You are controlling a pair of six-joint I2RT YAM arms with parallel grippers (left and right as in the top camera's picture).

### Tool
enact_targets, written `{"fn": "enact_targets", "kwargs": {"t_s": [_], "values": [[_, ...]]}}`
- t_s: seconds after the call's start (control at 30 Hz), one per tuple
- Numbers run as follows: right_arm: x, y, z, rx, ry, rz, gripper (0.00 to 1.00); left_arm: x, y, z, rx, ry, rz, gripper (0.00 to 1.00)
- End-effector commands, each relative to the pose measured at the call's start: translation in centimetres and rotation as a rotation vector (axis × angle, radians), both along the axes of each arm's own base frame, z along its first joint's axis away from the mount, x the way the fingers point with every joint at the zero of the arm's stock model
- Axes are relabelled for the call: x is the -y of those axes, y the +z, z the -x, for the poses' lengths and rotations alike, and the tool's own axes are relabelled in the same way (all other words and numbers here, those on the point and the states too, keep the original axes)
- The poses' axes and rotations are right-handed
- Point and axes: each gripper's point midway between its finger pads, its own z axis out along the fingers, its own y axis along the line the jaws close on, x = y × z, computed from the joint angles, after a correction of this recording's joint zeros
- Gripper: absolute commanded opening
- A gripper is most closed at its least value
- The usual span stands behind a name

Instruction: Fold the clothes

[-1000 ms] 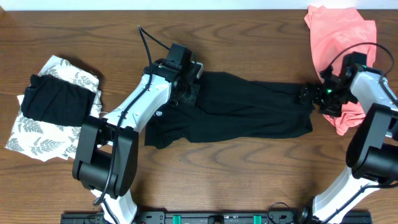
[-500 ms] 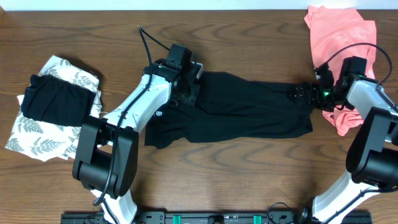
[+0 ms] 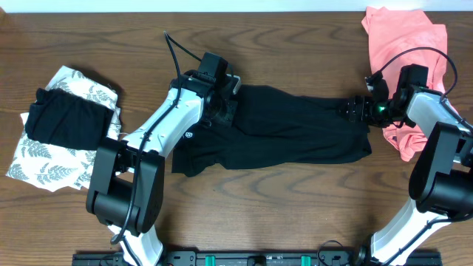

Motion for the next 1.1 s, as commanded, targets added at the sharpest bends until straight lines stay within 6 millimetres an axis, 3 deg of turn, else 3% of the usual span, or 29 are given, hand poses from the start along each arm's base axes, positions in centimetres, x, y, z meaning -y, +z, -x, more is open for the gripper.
{"fn": "enact_targets", "kwargs": {"t_s": [0.0,0.17,0.4,0.7,1.07], "values": [[2.2,-8.9,9.8,-0.45,-0.084,0.144,0.84,0.0,-0.5,0.3,-0.016,0.003,-0.006,0.15],[4.9,-8.1,11.1,-0.506,-0.181,0.191,0.86,0.0,-0.5,0.3,-0.016,0.003,-0.006,0.15],[7.9,-6.1,10.7,-0.456,-0.29,0.193,0.9,0.0,-0.5,0.3,-0.016,0.003,-0.006,0.15],[5.6,-6.3,10.7,-0.439,-0.269,0.088,0.89,0.0,-0.5,0.2,-0.012,0.003,-0.005,0.15],[2.0,-8.1,12.8,-0.442,-0.212,0.021,0.89,0.0,-0.5,0.2,-0.012,0.003,-0.005,0.15]]}}
